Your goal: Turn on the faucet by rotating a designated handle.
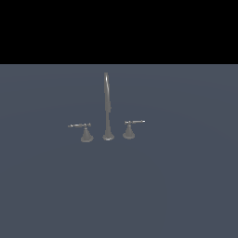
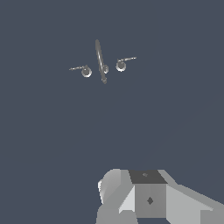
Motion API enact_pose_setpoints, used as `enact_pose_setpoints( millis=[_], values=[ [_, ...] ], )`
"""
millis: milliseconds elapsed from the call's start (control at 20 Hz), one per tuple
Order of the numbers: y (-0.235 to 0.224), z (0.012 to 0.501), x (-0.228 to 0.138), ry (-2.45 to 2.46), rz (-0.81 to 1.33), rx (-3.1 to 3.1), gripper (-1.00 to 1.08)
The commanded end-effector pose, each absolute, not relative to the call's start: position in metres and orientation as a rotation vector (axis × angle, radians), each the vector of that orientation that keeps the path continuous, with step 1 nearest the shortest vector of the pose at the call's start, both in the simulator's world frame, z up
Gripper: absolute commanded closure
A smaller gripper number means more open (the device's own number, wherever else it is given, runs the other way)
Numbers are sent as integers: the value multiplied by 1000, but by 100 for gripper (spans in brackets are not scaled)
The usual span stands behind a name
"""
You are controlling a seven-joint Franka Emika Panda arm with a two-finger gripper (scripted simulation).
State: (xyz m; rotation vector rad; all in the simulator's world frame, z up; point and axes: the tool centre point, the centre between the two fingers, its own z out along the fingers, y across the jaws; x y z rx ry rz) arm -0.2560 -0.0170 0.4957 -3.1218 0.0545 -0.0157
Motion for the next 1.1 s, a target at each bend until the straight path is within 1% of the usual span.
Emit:
enact_pose_setpoints(
  millis=[0, 750, 1050],
  values=[
    [-17, 496, -256, 55, -16, -3122, 108],
    [-28, 498, -249, 108, -46, -3159, 108],
    [-23, 494, -237, 145, -42, -3140, 108]
  ],
)
